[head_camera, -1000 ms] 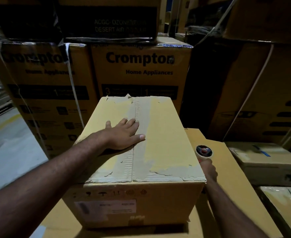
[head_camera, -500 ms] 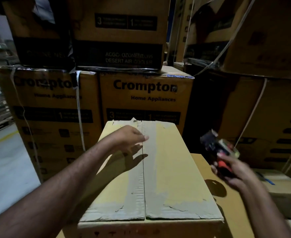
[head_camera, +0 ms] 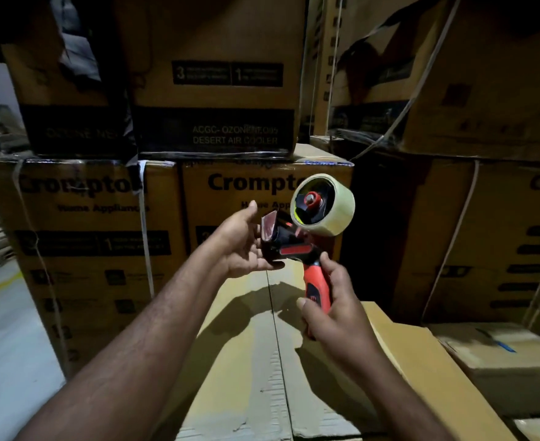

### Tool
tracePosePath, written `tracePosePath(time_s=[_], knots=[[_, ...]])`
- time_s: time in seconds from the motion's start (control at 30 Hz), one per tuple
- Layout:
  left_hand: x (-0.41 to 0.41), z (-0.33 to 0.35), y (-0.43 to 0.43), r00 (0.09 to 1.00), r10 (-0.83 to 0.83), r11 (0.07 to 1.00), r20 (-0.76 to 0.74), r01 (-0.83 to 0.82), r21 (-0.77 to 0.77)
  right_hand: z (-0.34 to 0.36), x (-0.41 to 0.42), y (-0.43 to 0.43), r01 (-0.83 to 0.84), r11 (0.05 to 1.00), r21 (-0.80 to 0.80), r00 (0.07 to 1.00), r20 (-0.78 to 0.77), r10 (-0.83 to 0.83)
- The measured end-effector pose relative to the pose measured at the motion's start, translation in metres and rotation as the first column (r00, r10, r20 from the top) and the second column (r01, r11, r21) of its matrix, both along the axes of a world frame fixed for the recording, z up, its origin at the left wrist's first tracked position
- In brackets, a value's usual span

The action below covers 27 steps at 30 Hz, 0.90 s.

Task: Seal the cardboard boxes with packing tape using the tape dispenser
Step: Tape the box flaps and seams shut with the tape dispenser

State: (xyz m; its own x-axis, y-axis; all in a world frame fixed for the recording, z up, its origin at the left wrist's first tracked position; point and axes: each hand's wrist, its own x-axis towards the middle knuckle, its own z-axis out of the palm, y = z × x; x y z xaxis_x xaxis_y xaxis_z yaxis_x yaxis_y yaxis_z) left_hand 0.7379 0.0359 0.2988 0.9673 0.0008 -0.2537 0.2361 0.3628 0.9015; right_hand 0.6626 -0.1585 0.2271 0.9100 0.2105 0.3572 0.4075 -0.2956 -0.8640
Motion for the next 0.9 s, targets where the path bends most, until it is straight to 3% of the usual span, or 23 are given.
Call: tracePosePath(time_s=[0.13, 0.33, 0.7, 0.9], knots=[[-0.001, -0.004, 0.012, 0.998, -0.001, 0.994, -0.062, -0.006, -0.112, -0.004, -0.001, 0.001, 0.038, 0.994, -0.106, 0.99, 0.138, -0.023], [0.002, -0.003, 0.016, 0.997, -0.031, 0.997, -0.076, 0.025, -0.078, -0.002, -0.001, 0.005, 0.105, 0.983, -0.154, 0.974, 0.215, -0.07], [0.053, 0.01, 0.033, 0.997, 0.054, 0.967, -0.061, -0.037, 0.25, 0.015, 0.03, 0.012, 0.095, 0.984, -0.149, 0.984, 0.161, -0.071], [0.094, 0.008, 0.056, 0.998, 0.068, 0.826, -0.01, -0.051, 0.561, 0.016, 0.063, 0.037, 0.137, 0.966, -0.219, 0.987, 0.107, -0.116]])
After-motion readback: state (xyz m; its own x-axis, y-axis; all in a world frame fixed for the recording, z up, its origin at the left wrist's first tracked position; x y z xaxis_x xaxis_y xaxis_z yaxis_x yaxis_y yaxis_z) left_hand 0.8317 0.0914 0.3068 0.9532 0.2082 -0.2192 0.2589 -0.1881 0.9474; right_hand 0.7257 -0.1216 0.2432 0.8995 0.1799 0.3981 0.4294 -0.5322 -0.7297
